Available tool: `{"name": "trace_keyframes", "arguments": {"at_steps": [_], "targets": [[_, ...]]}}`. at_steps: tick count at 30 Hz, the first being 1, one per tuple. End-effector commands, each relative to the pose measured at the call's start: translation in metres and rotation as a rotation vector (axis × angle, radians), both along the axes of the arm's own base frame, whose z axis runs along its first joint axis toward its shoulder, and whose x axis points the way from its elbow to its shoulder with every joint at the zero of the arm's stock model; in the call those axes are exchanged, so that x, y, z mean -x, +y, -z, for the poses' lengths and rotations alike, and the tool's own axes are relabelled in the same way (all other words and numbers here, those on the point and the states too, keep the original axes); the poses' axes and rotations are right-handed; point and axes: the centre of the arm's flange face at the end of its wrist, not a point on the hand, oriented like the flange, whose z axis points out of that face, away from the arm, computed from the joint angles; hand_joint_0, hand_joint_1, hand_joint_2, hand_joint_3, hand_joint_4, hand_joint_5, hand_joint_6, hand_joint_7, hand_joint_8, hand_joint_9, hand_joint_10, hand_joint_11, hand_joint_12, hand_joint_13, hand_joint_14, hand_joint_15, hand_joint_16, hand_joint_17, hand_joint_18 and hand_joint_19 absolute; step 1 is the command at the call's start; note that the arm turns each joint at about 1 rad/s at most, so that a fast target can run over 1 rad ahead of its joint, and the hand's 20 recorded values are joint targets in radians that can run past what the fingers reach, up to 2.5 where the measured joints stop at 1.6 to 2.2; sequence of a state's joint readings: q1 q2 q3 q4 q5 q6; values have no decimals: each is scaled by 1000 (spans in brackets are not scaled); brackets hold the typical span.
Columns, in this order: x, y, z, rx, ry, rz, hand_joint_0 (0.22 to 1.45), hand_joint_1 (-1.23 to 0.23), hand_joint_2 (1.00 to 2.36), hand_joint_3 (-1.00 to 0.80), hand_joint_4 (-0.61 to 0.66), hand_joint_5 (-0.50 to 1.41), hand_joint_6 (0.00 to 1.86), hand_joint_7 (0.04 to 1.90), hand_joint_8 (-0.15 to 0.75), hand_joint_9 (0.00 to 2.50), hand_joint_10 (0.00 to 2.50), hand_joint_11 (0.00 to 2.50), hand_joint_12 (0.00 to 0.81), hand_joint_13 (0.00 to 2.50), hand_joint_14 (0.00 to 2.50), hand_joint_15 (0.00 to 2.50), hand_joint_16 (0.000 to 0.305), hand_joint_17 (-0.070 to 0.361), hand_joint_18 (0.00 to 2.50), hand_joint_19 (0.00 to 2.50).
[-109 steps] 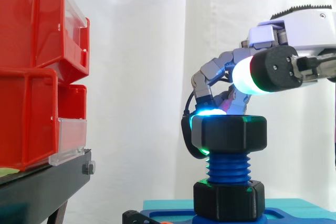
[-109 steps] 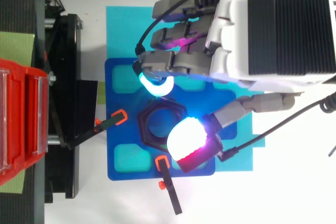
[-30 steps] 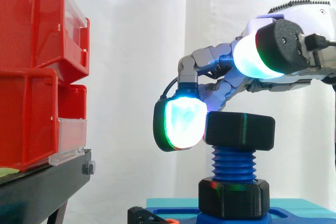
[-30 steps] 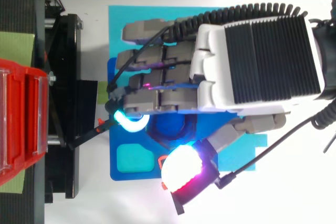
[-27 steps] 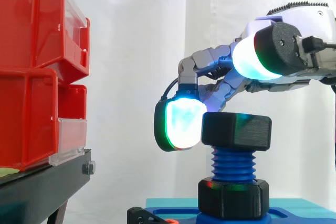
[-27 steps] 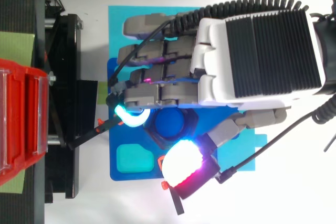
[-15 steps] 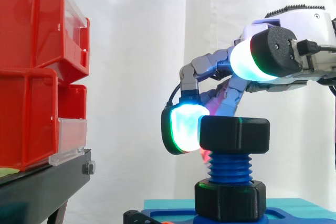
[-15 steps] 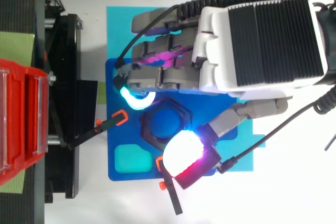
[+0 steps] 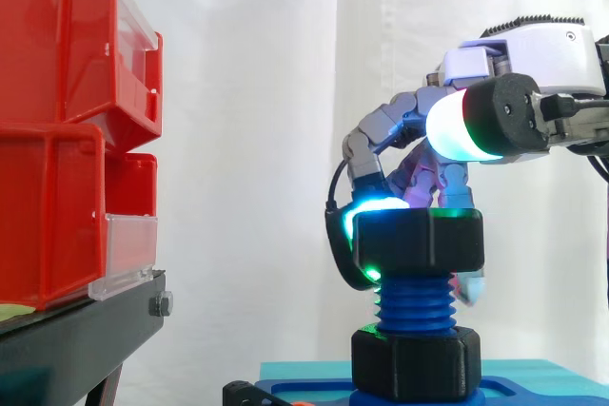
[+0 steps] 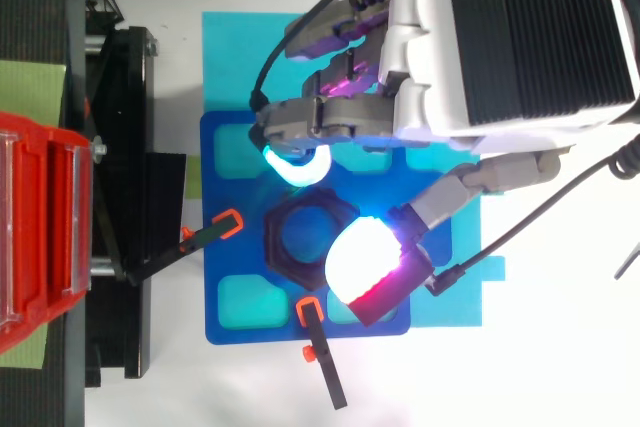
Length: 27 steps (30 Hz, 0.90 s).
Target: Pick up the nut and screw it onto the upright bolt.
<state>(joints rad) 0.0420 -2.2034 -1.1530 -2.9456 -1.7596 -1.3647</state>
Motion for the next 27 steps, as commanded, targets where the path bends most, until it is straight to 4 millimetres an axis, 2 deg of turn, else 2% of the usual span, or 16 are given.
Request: {"name": "trace_keyframes", "arguments": {"at_steps": [1,12,14,15,16,23,27], "targets": [[1,-6,0,0,-2,-5,548,-228,1000,-500,89,48,709,1105,201,1612,5,134,95,1104,0,0,3,7,792,0],[2,-23,-8,1,-16,-15,546,-217,1000,-500,65,49,699,1125,212,1667,8,193,99,1137,0,0,3,7,813,27],[1,-26,-15,1,-27,-18,545,-208,1000,-500,87,51,657,1190,229,1633,7,192,111,1115,0,0,4,8,777,11],[1,-28,-18,3,-27,-19,543,-199,1000,-500,130,61,554,1378,226,1607,8,198,121,1077,0,0,5,12,732,0],[0,-30,-22,6,-28,-21,541,-193,1000,-500,163,52,502,1422,243,1565,7,190,129,1043,0,0,6,14,697,0],[-2,-34,-42,25,-42,-27,530,-175,1000,-500,241,-29,505,1126,250,1359,5,140,163,943,0,0,13,29,631,25],[-4,-32,-43,27,-58,-30,525,-171,1000,-500,255,-46,505,1025,250,1292,4,111,174,893,0,0,16,35,612,47]]}}
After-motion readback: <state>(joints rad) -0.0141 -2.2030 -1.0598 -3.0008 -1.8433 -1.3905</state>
